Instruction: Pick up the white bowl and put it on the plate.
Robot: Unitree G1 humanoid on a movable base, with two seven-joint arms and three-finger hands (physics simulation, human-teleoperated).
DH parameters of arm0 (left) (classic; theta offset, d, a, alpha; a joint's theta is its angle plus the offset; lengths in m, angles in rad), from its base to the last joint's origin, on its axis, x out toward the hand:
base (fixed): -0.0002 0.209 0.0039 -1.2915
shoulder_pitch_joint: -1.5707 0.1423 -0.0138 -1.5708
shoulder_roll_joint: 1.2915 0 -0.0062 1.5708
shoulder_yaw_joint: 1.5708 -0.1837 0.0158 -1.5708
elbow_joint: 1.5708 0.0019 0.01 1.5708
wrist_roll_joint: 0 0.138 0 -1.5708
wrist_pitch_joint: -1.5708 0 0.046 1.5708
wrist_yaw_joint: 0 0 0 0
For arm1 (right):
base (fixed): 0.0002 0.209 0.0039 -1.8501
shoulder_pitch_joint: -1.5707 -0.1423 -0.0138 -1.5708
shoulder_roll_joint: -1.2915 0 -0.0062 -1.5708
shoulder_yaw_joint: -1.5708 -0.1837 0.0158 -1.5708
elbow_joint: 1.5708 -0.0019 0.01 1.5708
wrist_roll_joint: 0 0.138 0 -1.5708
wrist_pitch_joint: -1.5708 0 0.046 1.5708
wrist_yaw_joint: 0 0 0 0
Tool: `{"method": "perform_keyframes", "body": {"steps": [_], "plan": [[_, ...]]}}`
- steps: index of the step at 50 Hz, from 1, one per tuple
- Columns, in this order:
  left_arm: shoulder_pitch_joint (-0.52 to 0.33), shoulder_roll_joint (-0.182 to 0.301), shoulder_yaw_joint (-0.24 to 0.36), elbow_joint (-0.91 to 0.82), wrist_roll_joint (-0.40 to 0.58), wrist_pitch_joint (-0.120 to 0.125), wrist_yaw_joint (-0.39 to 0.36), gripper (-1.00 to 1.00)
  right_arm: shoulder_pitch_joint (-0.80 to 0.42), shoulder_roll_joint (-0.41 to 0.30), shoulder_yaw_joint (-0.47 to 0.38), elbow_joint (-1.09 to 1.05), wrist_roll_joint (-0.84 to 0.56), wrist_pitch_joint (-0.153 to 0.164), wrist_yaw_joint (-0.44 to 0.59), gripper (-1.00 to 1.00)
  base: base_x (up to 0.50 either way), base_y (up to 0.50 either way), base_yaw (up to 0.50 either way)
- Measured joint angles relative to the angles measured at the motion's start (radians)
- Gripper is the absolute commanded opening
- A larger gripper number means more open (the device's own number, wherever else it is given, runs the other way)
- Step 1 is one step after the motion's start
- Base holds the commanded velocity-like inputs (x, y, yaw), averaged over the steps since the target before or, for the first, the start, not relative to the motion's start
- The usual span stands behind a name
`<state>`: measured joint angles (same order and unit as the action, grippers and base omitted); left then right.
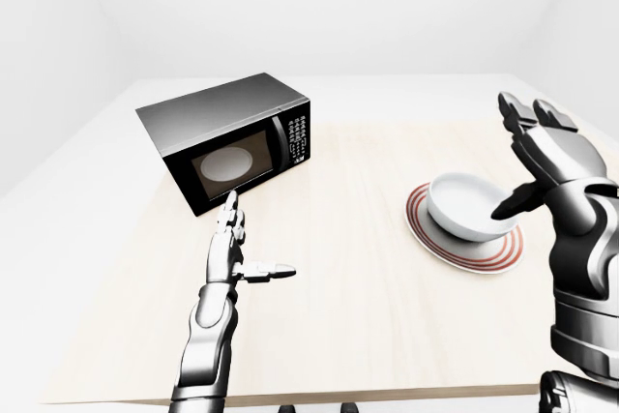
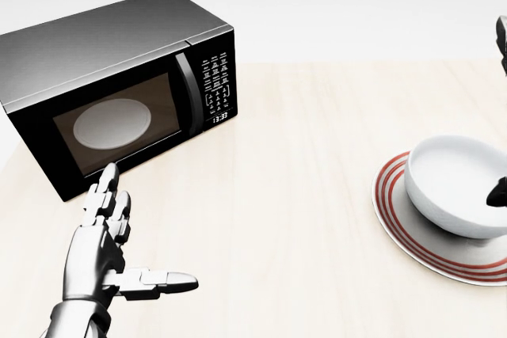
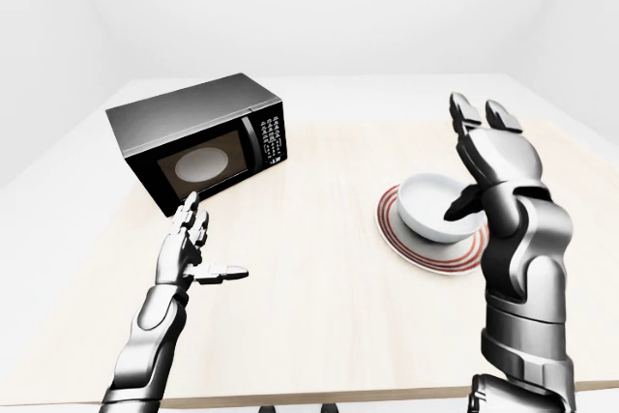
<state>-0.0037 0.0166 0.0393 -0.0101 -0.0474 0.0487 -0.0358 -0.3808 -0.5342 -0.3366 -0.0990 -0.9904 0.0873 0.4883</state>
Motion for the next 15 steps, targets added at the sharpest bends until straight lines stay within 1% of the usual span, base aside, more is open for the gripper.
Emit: {"method": "perform_keyframes", "body": {"steps": [11, 13, 15], "plan": [[0.000, 0.000, 0.000, -0.002, 0.000, 0.002, 0.000, 1.00, -0.065, -0.035, -0.048, -0.315, 0.045, 0.000, 0.177, 1.00, 0.00, 0.00, 0.00], [0.000, 0.000, 0.000, -0.003, 0.000, 0.003, 0.000, 1.00, -0.077, -0.040, -0.053, -0.375, 0.055, 0.000, 0.204, 1.00, 0.00, 0.00, 0.00], [0.000, 0.000, 0.000, -0.003, -0.001, 0.004, 0.000, 1.00, -0.088, -0.042, -0.056, -0.435, 0.065, 0.000, 0.210, 1.00, 0.00, 0.00, 0.00]]}}
